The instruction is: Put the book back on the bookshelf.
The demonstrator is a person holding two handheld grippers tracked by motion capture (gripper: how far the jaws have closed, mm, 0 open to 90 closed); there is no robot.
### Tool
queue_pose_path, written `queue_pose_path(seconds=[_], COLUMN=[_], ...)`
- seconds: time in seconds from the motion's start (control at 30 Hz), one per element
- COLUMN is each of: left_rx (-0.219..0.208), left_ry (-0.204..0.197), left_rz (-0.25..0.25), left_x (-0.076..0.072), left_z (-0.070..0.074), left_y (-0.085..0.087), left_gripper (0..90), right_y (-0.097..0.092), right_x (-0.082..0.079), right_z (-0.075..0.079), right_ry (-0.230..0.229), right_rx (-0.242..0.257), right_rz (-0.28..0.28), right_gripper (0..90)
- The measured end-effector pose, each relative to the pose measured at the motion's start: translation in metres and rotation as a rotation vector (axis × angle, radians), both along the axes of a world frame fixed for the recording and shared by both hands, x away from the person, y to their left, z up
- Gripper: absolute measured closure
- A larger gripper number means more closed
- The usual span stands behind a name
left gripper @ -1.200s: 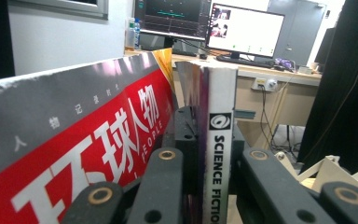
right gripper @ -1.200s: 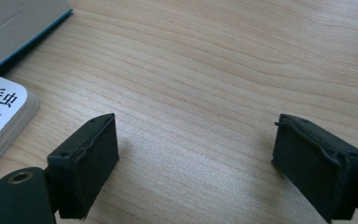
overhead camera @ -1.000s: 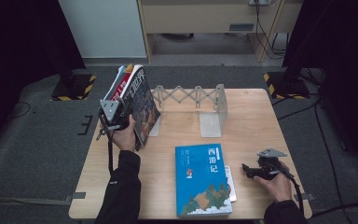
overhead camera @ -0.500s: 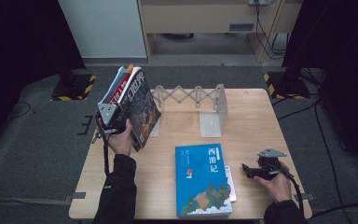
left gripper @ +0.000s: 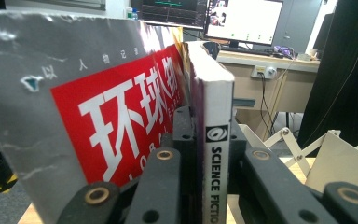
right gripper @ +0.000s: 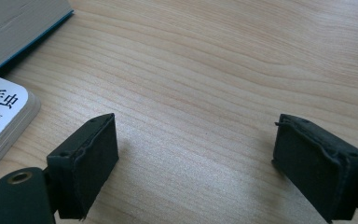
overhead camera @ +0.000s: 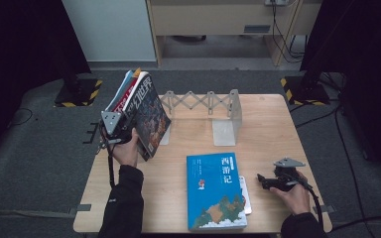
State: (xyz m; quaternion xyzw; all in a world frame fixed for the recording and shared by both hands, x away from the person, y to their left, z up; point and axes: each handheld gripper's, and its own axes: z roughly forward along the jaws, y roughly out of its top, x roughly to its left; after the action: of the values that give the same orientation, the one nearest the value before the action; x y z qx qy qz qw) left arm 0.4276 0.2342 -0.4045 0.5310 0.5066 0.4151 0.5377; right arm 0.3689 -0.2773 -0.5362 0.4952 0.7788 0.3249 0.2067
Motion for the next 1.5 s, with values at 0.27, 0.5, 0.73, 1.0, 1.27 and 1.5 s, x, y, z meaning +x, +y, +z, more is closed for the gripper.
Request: queue_pose_path(seconds=[0.27,0.5,0.73,1.0,1.27,1.5], left_rx=[0.014,0.009,0.014,0.007,0.013,0.014], left_ry=[0.015,0.029,0.028,0.039,0.044,0.038], left_rz=[-0.011,-0.018,-0.032,-0.057,-0.072,-0.089], left_x=[0.001,-0.002,-0.009,-0.018,-0.031,-0.042], left_z=[0.0,0.0,0.0,-0.001,0.0,-0.001], left_y=[0.0,0.002,0.008,0.008,0.012,0.013], left_gripper=[73.5,64.9,62.9,56.5,52.9,50.0], right_y=[0.0,0.0,0.0,0.0,0.002,0.003], right_x=[0.0,0.0,0.0,0.0,0.0,-0.001], right_z=[0.0,0.0,0.0,0.001,0.001,0.001], right_ry=[-0.001,0.002,0.003,0.009,0.007,0.01], right_rx=[0.0,-0.001,-0.002,0.0,0.002,0.003], right_rz=[0.0,0.002,0.001,0.003,0.0,-0.001], right_gripper=[14.0,14.0,14.1,14.1,14.4,14.7])
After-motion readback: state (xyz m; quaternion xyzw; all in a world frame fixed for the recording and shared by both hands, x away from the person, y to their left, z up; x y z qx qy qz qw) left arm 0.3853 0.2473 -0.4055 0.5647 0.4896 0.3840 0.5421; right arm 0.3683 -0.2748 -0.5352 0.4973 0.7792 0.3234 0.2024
